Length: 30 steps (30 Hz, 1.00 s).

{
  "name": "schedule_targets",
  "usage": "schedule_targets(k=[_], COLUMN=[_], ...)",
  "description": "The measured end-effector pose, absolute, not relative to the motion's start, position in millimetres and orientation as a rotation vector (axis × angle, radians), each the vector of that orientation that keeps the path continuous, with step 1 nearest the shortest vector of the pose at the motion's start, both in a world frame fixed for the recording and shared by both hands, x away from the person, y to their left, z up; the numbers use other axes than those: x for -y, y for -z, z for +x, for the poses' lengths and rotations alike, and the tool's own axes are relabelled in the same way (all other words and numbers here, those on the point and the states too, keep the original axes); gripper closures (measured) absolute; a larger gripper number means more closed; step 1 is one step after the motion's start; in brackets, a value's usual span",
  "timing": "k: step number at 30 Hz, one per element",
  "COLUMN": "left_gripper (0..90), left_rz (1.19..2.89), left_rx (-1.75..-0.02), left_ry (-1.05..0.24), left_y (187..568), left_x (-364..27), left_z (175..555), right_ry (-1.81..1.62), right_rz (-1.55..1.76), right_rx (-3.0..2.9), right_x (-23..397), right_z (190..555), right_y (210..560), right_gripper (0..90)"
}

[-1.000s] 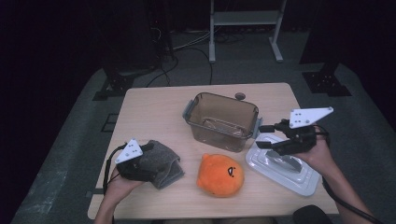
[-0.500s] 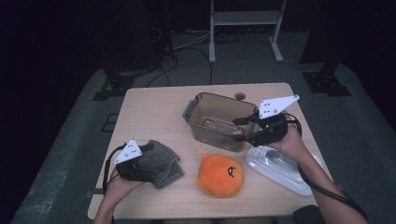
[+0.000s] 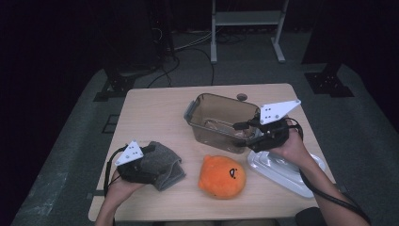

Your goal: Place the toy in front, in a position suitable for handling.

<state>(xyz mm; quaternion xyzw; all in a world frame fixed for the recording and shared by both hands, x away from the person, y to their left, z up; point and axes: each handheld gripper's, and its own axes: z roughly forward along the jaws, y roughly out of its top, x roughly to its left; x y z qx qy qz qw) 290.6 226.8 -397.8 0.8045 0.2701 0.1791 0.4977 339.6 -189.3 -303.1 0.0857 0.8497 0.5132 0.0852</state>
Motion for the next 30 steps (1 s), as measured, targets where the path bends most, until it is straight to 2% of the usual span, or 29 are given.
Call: schedule_targets(k=[13, 30], left_gripper=[9.2, 9.2], left_rz=[1.933, 1.947], left_rx=[-0.648, -0.639], left_ry=[-0.44, -0.437], left_y=[394, 395], left_x=[-226, -224], left_z=[294, 294], right_ry=[-1.544, -1.573], right_rz=[0.27, 0.277], right_rx=[-2.527, -2.549], right_x=[189, 177], right_z=[341, 338], right_y=[302, 325], right_gripper=[42.7, 41.7])
